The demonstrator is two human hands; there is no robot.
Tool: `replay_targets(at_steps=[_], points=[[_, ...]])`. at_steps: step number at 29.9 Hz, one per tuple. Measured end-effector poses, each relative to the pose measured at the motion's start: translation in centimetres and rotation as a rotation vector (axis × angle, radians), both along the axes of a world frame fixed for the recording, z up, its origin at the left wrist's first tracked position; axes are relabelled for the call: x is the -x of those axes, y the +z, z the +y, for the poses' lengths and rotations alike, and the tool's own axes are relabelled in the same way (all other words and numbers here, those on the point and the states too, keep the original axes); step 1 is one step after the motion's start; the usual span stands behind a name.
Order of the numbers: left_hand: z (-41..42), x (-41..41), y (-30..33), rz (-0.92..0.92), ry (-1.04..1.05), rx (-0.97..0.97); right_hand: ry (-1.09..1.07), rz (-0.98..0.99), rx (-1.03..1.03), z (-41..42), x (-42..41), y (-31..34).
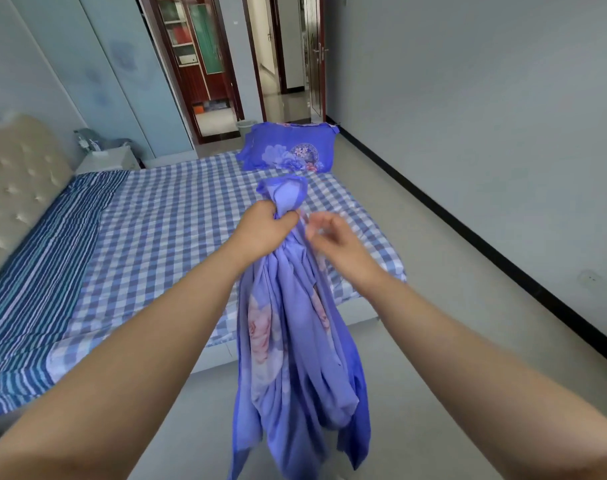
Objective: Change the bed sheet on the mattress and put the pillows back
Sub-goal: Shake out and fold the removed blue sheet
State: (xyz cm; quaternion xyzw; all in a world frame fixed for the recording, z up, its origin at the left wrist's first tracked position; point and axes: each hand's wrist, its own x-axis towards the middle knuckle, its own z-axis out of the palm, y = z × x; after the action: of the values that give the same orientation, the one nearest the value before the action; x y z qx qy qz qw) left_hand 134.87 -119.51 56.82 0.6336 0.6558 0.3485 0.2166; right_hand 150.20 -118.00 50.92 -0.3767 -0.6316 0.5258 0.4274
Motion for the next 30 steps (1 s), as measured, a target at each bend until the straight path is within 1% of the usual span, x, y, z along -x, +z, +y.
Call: replay_targets(at_steps=[3,6,7,8,10,11,13,15,18,20,23,25,27,29,30], points=[[-0.1,0.6,1.7,-0.154,-0.015,-0.014,0.092,-0.316,0.106,-0.7,-1.0,-6.0],[-0.5,1.3,4.2,-0.298,-0.055,-0.052,0.059,-0.617,0.188,-0.8,-2.2,-11.3],[-0.4,1.8,5.0,-0.292,-0.05,-0.071,0.02,-0.728,0.216,-0.5,-2.9,-13.0],[-0.3,2.4,5.8,-0.228,-0.035,-0.095,-0.023,-0.818,0.254,-0.2,-3.9,-14.4],[-0.1,4.3,6.5,0.038,0.03,-0.101,-0.104,-0.868,0.322,0.5,-6.3,-16.4],[0.0,5.2,6.3,0.159,0.07,-0.068,-0.133,-0.872,0.322,1.0,-7.3,-16.6],[-0.3,6.2,5.1,0.296,0.081,0.008,-0.162,-0.835,0.237,2.1,-8.0,-15.0],[-0.9,5.1,3.1,0.347,-0.045,0.082,-0.16,-0.716,0.077,2.8,-6.6,-10.6],[-1.2,1.8,-0.8,0.451,-0.283,0.2,-0.054,-0.606,-0.178,2.8,-2.9,-2.9],[-1.2,0.1,-2.7,0.414,-0.332,0.239,0.005,-0.542,-0.255,2.6,-1.6,1.0],[-1.2,-0.9,-3.1,0.201,-0.303,0.235,0.102,-0.532,-0.254,2.2,-1.7,3.7],[-1.2,-1.4,-2.7,0.135,-0.343,0.227,0.16,-0.467,-0.211,1.8,-2.0,3.9],[-1.0,-1.7,-2.4,0.206,-0.322,0.22,0.163,-0.352,-0.165,1.5,-2.0,3.5],[-0.5,-1.6,-2.1,0.328,-0.205,0.144,0.154,-0.198,-0.074,1.3,-2.5,2.6],[-0.2,-1.2,-1.9,0.347,-0.134,0.105,0.137,-0.171,-0.049,1.3,-3.0,1.8]])
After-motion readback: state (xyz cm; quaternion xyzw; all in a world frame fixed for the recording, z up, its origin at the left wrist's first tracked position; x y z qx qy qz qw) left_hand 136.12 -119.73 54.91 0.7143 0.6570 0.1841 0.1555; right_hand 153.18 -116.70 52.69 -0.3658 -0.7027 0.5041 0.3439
